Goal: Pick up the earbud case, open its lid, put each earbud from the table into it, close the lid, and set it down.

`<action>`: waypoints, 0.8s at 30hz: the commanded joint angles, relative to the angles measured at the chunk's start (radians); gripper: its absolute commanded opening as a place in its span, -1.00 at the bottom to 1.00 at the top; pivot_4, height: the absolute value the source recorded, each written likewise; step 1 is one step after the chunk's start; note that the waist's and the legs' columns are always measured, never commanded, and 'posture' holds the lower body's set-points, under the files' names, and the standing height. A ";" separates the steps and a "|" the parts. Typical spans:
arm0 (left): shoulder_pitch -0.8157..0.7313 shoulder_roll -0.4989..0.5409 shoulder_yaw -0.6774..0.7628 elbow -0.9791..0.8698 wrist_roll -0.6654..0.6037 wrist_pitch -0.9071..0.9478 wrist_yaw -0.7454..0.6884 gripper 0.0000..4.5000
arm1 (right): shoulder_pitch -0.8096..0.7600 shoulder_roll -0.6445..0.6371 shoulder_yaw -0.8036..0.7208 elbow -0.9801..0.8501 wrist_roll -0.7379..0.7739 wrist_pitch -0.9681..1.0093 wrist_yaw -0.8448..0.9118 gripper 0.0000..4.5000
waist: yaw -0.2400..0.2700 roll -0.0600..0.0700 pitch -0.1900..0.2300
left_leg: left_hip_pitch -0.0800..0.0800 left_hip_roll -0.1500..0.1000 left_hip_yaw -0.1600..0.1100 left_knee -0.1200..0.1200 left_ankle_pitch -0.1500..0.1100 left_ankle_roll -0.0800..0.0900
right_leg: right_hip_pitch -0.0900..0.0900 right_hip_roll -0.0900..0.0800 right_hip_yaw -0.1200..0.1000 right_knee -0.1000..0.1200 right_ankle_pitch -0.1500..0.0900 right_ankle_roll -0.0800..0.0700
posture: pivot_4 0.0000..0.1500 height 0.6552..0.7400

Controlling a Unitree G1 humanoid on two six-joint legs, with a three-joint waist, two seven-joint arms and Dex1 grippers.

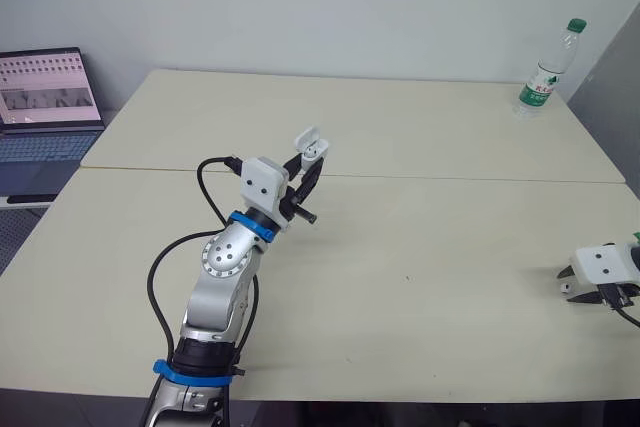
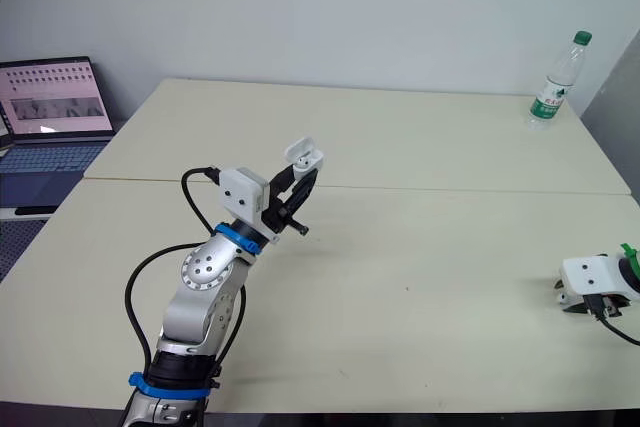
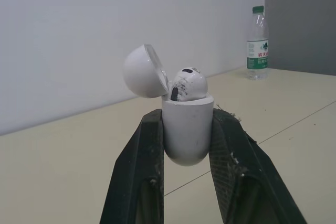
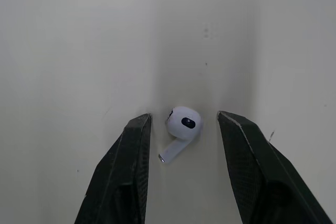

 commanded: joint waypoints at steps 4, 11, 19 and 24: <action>-0.012 0.003 -0.005 -0.035 0.002 -0.014 -0.006 -0.65 | 0.059 -0.015 -0.025 -0.096 0.026 0.254 0.046 -0.09 | 0.001 0.000 0.000 | 0.001 0.000 -0.001 0.000 0.000 0.000 | 0.001 0.000 -0.001 0.000 0.000 0.000 | 1.00 1.00; -0.006 0.005 -0.008 -0.040 0.004 -0.014 -0.008 -0.65 | 0.061 -0.009 -0.031 -0.137 0.024 0.391 0.047 -0.09 | 0.001 0.000 0.000 | 0.004 0.000 -0.001 0.000 0.000 0.000 | 0.004 0.000 -0.001 -0.001 0.000 0.000 | 1.00 1.00; -0.001 0.003 -0.006 -0.045 0.002 -0.011 -0.006 -0.65 | 0.061 0.004 -0.040 -0.179 0.047 0.501 0.068 -0.09 | 0.001 0.000 0.000 | 0.006 0.000 -0.002 0.000 0.000 0.001 | 0.006 0.000 -0.002 -0.001 0.000 0.000 | 1.00 1.00; 0.001 0.002 -0.007 -0.048 0.001 -0.010 -0.006 -0.65 | 0.052 0.007 -0.036 -0.175 0.038 0.508 0.054 -0.09 | 0.001 0.000 0.000 | 0.006 0.000 -0.001 0.000 0.000 0.001 | 0.006 0.000 -0.002 -0.001 0.000 0.000 | 1.00 1.00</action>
